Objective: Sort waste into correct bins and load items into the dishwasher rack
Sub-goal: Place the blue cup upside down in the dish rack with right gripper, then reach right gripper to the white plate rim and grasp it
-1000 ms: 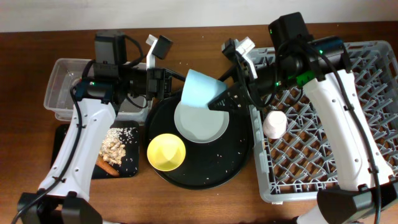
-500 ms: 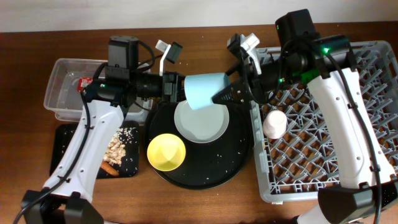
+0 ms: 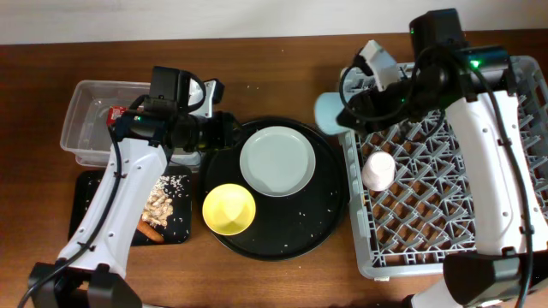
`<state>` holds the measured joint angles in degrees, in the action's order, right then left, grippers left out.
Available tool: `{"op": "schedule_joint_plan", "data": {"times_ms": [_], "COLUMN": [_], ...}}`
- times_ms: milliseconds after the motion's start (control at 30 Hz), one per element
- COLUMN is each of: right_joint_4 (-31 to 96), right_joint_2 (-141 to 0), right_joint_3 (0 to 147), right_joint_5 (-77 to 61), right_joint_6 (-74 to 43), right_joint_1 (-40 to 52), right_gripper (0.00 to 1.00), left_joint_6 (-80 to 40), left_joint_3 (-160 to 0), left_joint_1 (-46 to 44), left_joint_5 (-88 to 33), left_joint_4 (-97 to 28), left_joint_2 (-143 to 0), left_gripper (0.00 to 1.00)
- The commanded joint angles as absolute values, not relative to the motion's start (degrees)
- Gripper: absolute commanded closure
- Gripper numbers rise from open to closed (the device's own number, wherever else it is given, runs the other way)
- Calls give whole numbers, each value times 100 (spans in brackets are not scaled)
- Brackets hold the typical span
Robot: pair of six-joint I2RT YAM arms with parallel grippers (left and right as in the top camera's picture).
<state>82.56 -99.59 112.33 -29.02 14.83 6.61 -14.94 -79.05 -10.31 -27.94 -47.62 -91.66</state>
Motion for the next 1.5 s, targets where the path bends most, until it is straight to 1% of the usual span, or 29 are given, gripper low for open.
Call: {"op": "schedule_joint_plan", "data": {"times_ms": [0,67,200,267,533,1133,1200,1233,1300,1400,1433,1467], "right_joint_4": [8232,8128,7841,7828,7791,7649,7688,7690,7690,7690,7699,7787], "right_joint_2": [-10005,-10167,-10551,-10836,-11476,-11491,-11491,-11491,-11491,-11491,-11491,-11489], "right_joint_3": [11303,11172,10949,10949,10949,10814,10814,10814,10814,10814,10816,10818], "right_joint_5": [-993,-676,-543,-73,95,117,115,115,113,113,106,-25], "right_joint_6": [565,504,499,242,222,224,226,224,222,132,97,95], "right_joint_1": [633,633,624,624,622,624,624,624,624,624,624,624], "right_gripper": [46,46,46,46,46,45,21,17,14,13,13,13], "left_joint_6": [-1444,-1444,-1444,-1446,-1444,-1444,-1444,-1444,-1444,-1444,-1441,-1441], "left_joint_3": [-7876,-7867,-7867,-7867,-7867,-7867,-7867,-7867,-7867,-7867,-7867,-7870], "left_joint_1": [-1002,-1011,-1011,-1011,-1011,-1011,-1011,-1011,-1011,-1011,-1011,-1004], "left_joint_5": [-2383,-2263,-2263,-2263,-2263,-2261,-2237,-2196,-2110,-2112,-2115,-2119], "left_joint_4": [-4834,-4871,-4873,-4871,-4871,-4869,-4869,-4869,-4869,-4871,-4875,-5076], "left_joint_2": [-9192,-9192,-9192,-9192,-9192,-9192,-9192,-9192,-9192,-9192,-9190,-9115], "left_gripper": [58,58,58,58,58,58,58,58,58,58,60,69]}}
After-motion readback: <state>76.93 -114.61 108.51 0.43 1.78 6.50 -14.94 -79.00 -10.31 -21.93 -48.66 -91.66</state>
